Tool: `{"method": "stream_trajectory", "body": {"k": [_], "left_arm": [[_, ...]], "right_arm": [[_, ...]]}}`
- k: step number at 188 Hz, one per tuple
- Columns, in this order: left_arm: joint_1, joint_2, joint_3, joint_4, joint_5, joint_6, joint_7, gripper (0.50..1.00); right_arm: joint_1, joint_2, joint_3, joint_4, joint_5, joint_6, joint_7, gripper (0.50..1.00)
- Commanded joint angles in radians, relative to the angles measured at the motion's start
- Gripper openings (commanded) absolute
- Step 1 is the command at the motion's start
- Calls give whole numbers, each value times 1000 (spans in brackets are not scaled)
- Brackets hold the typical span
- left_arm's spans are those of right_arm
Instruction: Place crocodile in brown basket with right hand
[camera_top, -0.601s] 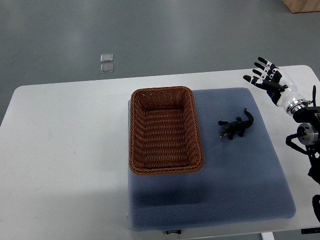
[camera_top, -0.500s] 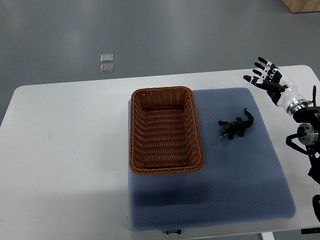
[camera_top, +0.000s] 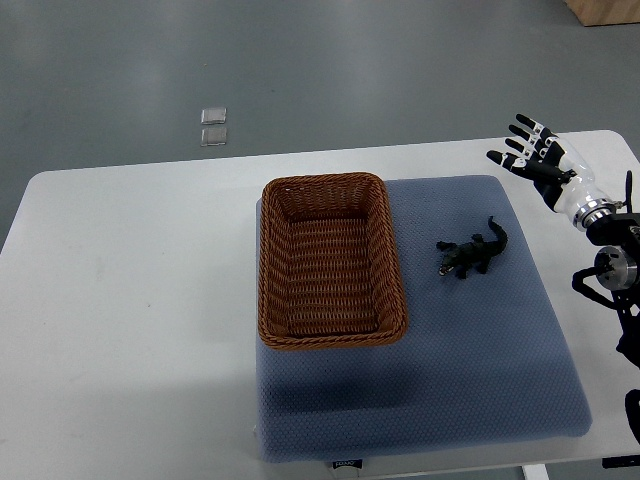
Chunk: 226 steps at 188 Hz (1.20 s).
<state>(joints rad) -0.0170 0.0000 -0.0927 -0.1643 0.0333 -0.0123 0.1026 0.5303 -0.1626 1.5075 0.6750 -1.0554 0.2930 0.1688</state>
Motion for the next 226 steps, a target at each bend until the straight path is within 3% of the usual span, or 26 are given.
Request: {"method": "stream_trajectory", "body": {"k": [1, 226], "left_arm": [[-1, 0, 2, -1, 0, 0, 0, 1000], [0, 0, 2, -1, 0, 0, 0, 1000]], "right_arm": [[0, 0, -1, 0, 0, 0, 0, 930], [17, -9, 0, 0, 0, -15, 2, 930]]}}
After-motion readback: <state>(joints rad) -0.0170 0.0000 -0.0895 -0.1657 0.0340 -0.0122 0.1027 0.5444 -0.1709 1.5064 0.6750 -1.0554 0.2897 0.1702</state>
